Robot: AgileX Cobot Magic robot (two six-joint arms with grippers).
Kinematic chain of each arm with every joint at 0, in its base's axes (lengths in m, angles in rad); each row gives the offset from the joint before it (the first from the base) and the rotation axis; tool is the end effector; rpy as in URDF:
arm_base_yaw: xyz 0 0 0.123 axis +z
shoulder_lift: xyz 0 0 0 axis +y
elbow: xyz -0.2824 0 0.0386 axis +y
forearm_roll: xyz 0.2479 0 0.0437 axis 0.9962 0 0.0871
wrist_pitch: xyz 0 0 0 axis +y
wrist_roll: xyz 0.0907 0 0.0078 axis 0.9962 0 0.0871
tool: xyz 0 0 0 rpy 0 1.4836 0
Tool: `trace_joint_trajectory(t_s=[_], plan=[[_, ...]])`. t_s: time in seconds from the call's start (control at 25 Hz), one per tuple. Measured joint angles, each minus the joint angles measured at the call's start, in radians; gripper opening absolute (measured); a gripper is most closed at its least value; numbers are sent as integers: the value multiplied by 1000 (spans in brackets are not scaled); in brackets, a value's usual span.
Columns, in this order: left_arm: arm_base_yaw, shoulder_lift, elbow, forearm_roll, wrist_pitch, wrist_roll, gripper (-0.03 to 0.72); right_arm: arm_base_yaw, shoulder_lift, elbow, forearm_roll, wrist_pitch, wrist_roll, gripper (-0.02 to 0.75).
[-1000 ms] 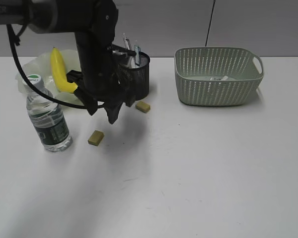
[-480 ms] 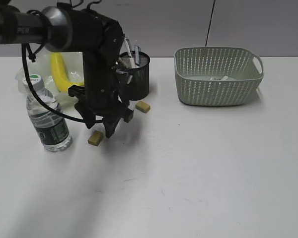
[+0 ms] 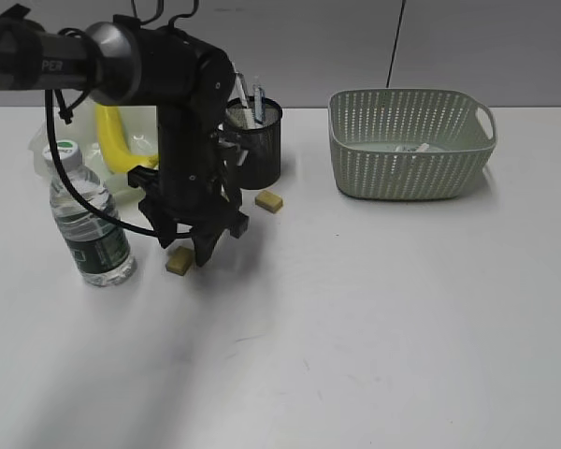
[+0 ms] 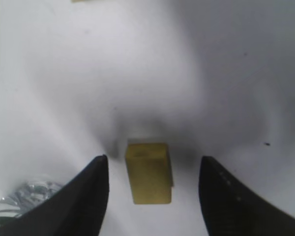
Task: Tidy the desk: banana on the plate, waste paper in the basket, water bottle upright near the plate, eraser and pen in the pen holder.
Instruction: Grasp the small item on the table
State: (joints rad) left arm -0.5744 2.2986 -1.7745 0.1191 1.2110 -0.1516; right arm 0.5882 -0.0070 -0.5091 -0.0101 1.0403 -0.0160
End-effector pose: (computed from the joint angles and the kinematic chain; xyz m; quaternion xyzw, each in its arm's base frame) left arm 0.3802 -0.2340 0.1317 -0.2319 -0.9704 -0.0649 0.0165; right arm -0.0047 -0.0041 0.2813 -0.2508 0.8054 0.1467 0.5166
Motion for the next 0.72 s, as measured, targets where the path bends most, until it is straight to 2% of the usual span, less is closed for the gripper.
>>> trace_joint_trajectory(t_s=[0.72], plan=[[29, 14, 0, -10, 0, 0, 430, 0, 0, 0, 0, 0, 1, 418]])
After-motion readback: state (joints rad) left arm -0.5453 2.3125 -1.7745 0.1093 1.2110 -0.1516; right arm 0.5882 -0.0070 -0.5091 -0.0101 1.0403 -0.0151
